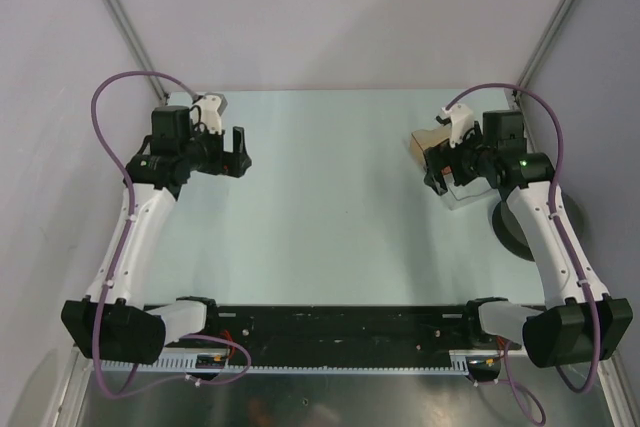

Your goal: Wrap the cables

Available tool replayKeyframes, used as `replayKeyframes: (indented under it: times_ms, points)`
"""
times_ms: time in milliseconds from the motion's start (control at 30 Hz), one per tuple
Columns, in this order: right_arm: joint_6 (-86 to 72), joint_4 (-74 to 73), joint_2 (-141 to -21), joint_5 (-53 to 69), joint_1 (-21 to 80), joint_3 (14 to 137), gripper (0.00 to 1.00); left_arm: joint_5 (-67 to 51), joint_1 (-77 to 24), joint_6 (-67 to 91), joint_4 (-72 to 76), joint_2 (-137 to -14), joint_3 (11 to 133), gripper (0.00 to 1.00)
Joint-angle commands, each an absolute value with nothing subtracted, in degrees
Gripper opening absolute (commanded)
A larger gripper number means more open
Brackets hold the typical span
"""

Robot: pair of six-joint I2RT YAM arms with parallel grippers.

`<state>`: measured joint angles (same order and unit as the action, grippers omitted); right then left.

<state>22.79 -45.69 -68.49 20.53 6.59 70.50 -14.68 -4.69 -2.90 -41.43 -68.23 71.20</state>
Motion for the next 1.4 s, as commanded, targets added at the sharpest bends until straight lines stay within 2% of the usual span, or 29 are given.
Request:
replayKeyframes:
  times_ms: [0,200,500,800,1367]
  points:
    - [22.80,-46.25,-67.33,14.31,7.06,72.38,0.99,-14.92,-4.44,-3.49,-39.71,-65.80,73.70,0.99]
    - [32.44,-55.65,-69.59,13.79,2.75,75.98,0.99,-23.05,-4.49,-11.16,-38.24,-66.47,76.36,0.99]
    - [38.01,-64.12,-75.15,9.01,-12.41,76.75,0.99,-21.17,-4.57,-6.44,-29.04,-66.09,77.83,0.99]
    - [38.29,-59.71,-80.35,4.08,-19.84,72.09,0.99,-33.70,-4.62,-7.02,-25.51,-68.03,79.65,0.99]
    - [41.13,-52.64,-89.00,6.09,-28.10,66.41,0.99,-38.90,-5.13,-5.48,-25.04,-72.68,82.15,0.99]
